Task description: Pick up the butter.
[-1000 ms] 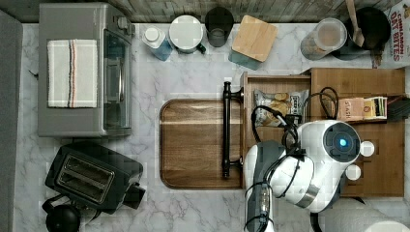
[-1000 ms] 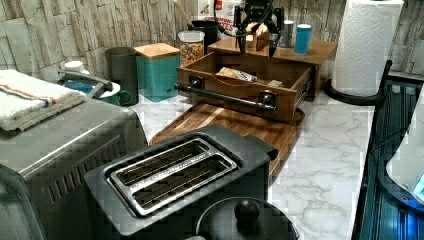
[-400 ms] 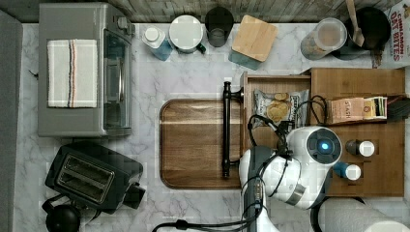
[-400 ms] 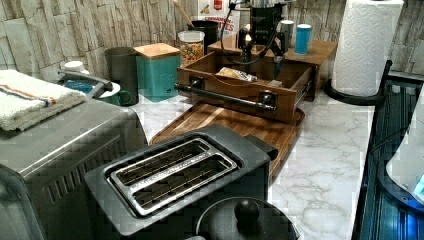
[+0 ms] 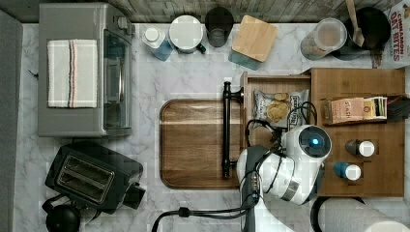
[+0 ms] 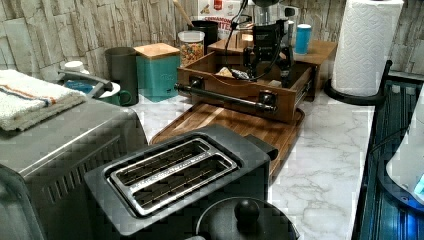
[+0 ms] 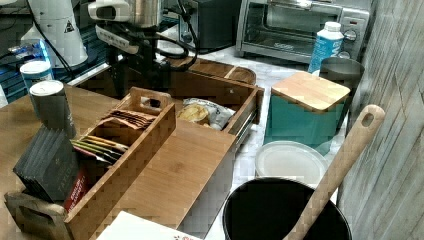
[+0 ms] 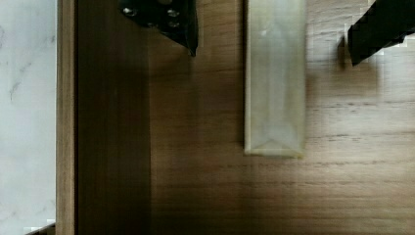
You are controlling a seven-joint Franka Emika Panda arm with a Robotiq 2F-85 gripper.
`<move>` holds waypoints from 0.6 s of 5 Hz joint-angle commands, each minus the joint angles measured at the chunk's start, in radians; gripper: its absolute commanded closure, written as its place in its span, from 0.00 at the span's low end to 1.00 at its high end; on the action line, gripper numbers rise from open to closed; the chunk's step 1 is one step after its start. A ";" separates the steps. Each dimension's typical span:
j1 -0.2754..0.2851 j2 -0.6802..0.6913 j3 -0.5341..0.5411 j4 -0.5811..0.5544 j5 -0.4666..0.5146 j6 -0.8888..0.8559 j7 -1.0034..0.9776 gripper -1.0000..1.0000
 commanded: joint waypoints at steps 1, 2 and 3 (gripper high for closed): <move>-0.014 -0.066 -0.014 -0.078 0.015 0.172 0.016 0.00; -0.026 -0.046 -0.001 -0.077 0.075 0.191 -0.035 0.80; -0.041 -0.027 0.007 -0.065 0.136 0.190 -0.116 1.00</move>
